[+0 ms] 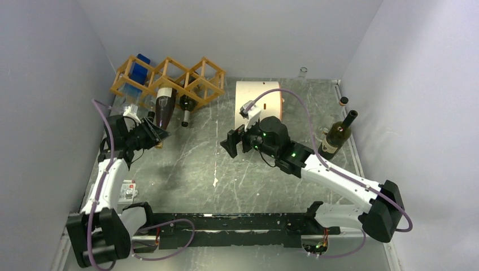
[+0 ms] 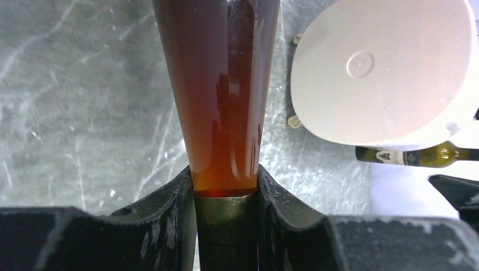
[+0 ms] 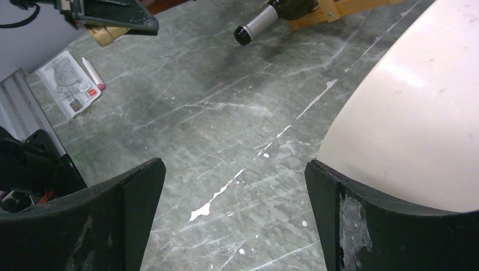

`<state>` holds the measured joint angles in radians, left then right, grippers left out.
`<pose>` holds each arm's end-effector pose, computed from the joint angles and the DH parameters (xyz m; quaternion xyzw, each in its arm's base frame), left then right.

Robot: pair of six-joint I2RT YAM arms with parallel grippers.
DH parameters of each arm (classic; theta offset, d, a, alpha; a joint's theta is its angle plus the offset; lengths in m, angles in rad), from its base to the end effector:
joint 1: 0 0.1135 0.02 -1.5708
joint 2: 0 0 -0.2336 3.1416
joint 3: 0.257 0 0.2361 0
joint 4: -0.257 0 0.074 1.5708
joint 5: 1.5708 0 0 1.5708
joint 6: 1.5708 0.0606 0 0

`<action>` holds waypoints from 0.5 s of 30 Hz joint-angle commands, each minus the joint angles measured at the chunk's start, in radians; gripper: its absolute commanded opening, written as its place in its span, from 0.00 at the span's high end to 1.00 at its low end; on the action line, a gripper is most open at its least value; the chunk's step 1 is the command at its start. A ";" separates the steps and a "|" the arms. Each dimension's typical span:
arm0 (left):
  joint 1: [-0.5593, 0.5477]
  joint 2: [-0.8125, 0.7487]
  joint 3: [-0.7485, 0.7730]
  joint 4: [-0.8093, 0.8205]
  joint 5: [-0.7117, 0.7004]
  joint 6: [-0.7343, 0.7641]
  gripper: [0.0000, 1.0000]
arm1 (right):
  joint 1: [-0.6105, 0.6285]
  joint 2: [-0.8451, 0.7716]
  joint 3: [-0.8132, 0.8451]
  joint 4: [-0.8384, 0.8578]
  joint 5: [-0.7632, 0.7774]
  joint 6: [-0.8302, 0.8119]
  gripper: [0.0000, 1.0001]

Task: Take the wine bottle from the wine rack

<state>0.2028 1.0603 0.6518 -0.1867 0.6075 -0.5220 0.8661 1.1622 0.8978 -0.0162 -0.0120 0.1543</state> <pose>0.2437 0.0148 0.2123 -0.1677 0.8379 -0.3319 0.3996 0.1890 0.2234 0.2888 -0.2818 0.7477 0.2978 0.5224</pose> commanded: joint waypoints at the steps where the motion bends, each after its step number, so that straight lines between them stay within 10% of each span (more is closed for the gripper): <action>1: 0.016 -0.153 0.018 0.066 0.055 -0.102 0.93 | 0.010 0.024 0.052 0.026 -0.036 -0.001 0.00; 15: 0.015 -0.398 0.067 -0.101 0.000 -0.244 0.93 | 0.026 0.096 0.098 0.016 -0.096 -0.022 0.00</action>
<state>0.2070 0.7620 0.6193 -0.4858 0.5697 -0.7853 0.8795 1.2415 0.9672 -0.0116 -0.0811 0.1478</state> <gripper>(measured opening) 0.393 0.997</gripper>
